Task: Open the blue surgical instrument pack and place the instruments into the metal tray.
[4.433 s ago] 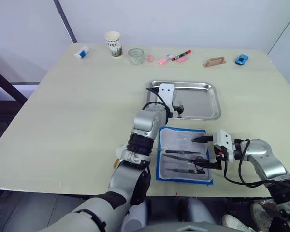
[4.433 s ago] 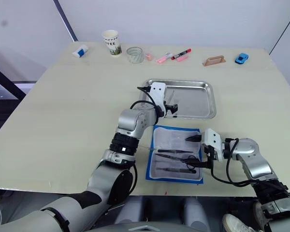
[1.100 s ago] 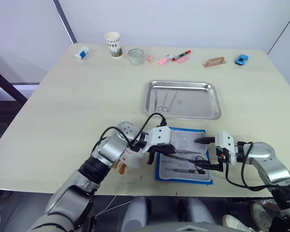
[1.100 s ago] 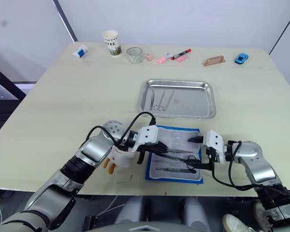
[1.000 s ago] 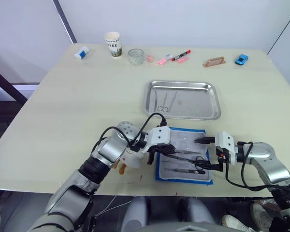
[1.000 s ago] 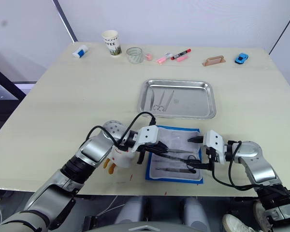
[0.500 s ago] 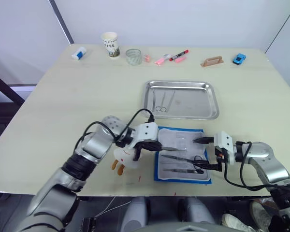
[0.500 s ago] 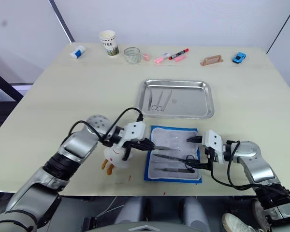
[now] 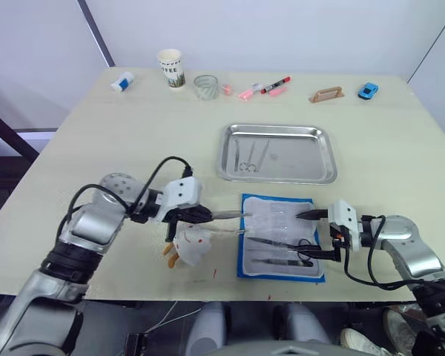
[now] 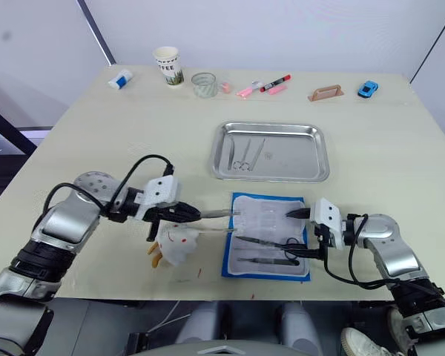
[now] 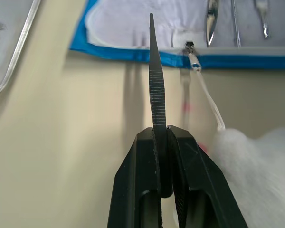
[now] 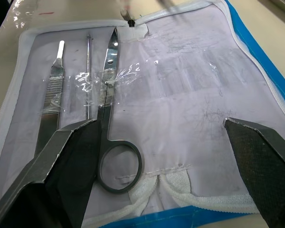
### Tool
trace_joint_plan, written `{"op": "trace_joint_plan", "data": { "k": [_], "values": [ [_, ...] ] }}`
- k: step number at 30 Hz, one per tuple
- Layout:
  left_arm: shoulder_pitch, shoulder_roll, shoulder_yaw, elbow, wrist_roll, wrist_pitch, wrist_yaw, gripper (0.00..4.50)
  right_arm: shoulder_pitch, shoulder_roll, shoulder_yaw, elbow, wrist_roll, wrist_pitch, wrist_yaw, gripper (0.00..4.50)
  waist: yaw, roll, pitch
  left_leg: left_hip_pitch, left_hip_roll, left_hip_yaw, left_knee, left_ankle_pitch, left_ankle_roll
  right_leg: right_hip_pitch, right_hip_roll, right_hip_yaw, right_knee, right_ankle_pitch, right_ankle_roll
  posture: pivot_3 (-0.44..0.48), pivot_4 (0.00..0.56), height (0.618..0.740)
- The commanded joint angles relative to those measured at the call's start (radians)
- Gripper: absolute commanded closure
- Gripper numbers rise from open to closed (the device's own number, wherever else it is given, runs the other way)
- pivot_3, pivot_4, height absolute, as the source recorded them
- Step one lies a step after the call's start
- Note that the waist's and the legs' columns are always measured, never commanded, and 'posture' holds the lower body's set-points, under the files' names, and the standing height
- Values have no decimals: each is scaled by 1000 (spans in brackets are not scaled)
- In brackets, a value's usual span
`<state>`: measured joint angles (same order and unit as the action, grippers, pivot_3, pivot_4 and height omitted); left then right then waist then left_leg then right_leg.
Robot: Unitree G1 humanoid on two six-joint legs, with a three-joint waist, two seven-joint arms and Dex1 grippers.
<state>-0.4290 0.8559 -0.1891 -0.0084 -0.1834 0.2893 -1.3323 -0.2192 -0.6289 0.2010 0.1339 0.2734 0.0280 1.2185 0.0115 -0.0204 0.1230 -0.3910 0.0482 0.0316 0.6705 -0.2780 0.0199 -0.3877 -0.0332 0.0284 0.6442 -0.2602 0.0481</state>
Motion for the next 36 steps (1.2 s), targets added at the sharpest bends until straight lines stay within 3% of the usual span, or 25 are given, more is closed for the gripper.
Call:
{"op": "trace_joint_plan", "data": {
  "k": [1, 5, 14, 18, 25, 36],
  "values": [
    [-8, -26, 81, -67, -78, 99, 64, 4469, 10, 2, 40, 41, -55, 11, 2, 0, 0, 0, 0, 0, 0, 0, 0, 0, 0, 0, 0, 0, 0, 0, 0, 0, 150, 740],
    [-18, -98, 115, -132, -110, 253, 204, 4469, 4, 0, 39, 48, -56, 8, 11, 0, 0, 0, 0, 0, 0, 0, 0, 0, 0, 0, 0, 0, 0, 0, 0, 0, 150, 740],
    [-184, -500, 170, -216, -99, 683, 770, 4469, -5, -6, 38, 56, -57, 7, 22, 0, 2, -2, 0, -1, -1, -8, 1, 0, 0, 1, 0, -1, 1, 0, 0, 0, 150, 740],
    [-268, -698, 162, -155, -27, 751, 1010, 4469, -8, 2, 34, 53, -48, 17, 20, 0, 1, -3, -1, -1, -2, -9, 1, 0, 0, 1, 0, -1, 1, 0, 1, 0, 150, 740],
    [-368, -893, 139, 41, 49, 726, 1221, 4469, -15, -2, 39, 60, -58, 11, 26, 0, 1, -2, 0, 0, -2, -10, 1, 0, 0, 1, 0, 0, 1, 0, 0, 0, 150, 740],
    [-480, -1037, 195, 330, 56, 582, 1344, 4469, 11, -9, 33, 25, -53, 27, 19, 0, 0, -2, 0, 0, -3, -10, 0, 0, -1, 1, -1, -1, 0, 0, 0, 0, 150, 740]
  ]
}}
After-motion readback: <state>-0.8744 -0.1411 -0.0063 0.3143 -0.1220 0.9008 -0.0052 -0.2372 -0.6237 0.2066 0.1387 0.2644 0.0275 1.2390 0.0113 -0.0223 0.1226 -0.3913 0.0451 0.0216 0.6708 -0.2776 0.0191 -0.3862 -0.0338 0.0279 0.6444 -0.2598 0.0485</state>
